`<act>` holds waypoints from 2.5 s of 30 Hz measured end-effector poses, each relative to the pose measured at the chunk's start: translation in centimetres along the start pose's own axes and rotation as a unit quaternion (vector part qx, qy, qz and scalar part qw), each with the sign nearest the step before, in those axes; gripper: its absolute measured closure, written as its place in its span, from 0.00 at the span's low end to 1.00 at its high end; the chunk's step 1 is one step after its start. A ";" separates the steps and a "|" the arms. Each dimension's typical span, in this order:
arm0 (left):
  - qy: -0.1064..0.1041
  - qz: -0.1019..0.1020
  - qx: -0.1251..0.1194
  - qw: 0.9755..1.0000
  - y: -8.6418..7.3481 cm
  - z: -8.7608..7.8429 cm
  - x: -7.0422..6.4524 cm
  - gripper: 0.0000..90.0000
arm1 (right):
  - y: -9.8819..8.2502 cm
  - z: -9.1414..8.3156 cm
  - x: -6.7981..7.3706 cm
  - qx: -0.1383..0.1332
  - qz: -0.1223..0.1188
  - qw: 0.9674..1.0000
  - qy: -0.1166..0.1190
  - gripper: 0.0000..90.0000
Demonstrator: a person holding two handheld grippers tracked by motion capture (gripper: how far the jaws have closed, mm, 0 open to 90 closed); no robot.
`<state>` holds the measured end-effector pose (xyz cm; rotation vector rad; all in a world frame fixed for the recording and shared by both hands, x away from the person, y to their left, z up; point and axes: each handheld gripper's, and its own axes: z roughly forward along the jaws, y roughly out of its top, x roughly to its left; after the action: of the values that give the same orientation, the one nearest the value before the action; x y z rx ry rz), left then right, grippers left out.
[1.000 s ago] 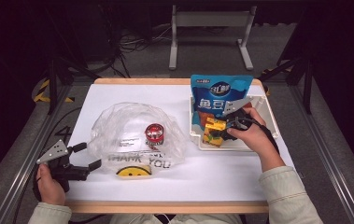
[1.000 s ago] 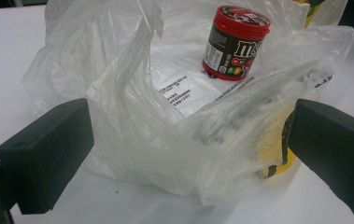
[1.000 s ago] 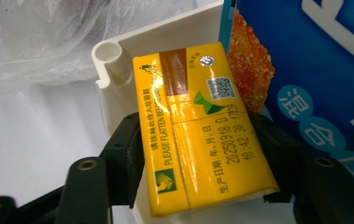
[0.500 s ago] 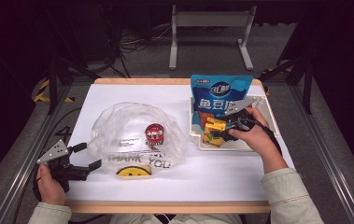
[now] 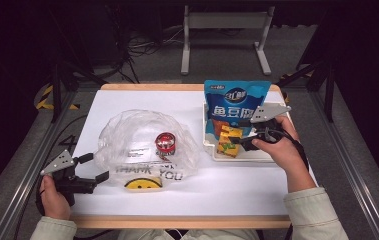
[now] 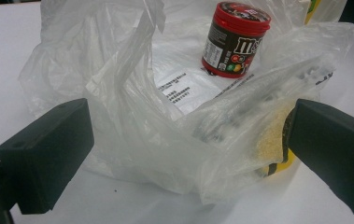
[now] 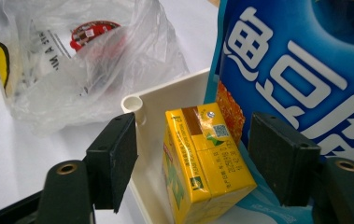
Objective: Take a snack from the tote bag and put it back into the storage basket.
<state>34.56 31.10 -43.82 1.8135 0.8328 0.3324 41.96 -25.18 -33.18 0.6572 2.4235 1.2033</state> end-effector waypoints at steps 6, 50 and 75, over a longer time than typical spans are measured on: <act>0.001 -0.003 0.000 1.000 0.0 0.0 0.0 0.01 | 0.1 -0.7 1.2 -0.016 0.000 1.000 0.000 0.51; -0.003 0.002 -0.001 1.000 0.1 -0.1 0.1 0.01 | -4.3 2.2 1.2 0.089 0.036 0.995 0.023 1.00; -0.004 0.002 -0.003 1.000 0.1 0.0 0.1 0.01 | -5.5 3.0 0.5 0.122 0.048 0.991 -0.006 1.00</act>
<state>34.64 31.14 -43.74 1.8102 0.8228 0.3301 41.63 -25.91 -39.43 0.8589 2.5792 0.9402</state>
